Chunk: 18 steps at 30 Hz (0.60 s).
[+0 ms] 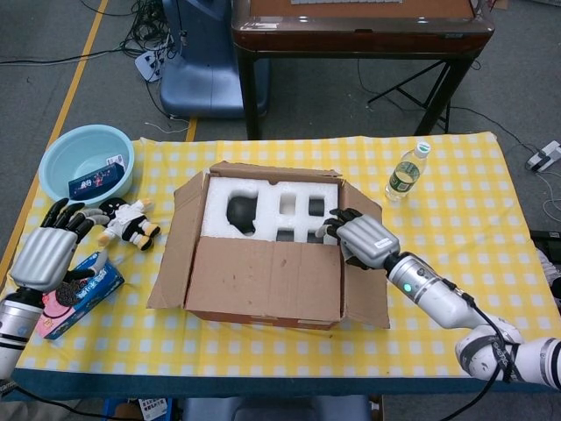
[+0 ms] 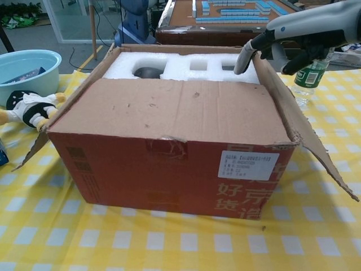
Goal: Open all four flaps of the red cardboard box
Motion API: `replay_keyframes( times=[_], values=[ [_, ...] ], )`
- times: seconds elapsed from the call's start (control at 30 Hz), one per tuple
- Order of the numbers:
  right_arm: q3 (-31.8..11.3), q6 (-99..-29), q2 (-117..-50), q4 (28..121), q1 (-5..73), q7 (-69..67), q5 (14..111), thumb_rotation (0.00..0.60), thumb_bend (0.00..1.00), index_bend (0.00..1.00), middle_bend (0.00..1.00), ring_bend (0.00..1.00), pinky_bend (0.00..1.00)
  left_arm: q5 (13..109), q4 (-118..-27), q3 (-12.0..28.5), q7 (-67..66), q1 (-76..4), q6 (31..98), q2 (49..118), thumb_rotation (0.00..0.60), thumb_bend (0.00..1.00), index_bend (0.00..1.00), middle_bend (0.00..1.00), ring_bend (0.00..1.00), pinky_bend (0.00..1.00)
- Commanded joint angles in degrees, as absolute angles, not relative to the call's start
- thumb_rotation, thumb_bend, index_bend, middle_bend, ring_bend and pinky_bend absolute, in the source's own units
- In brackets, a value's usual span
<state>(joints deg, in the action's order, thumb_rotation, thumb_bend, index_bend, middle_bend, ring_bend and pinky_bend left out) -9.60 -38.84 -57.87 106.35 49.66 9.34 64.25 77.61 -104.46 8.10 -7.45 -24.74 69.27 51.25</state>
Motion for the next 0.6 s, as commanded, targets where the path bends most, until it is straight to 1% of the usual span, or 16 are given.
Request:
replay_keyframes(
  times=[0.03,0.17,0.6],
  values=[
    [-9.11,-39.18,-58.93,105.64,50.49,11.25,64.07,0.6,1.0,0.29,0.21,0.07,0.11,77.82,-104.29,7.99,-7.4,-24.73,69.17,51.51,0.401,0.43,0.31,0.22,0.11,0.0],
    [-8.25,-40.05,-59.89,105.5,51.18,14.37,63.75,0.6,1.0,0.32,0.21,0.07,0.11,78.02,-104.09,8.03,-7.26,-24.72,69.21,51.67,0.404,0.42,0.31,0.22,0.11,0.0],
    [-7.03,-41.68,-61.87,104.56,52.39,18.48,61.81,0.6,1.0,0.32,0.21,0.07,0.11,78.07,-103.39,7.94,-6.44,-24.79,68.53,52.1,0.402,0.42,0.3,0.22,0.11,0.0]
  ],
)
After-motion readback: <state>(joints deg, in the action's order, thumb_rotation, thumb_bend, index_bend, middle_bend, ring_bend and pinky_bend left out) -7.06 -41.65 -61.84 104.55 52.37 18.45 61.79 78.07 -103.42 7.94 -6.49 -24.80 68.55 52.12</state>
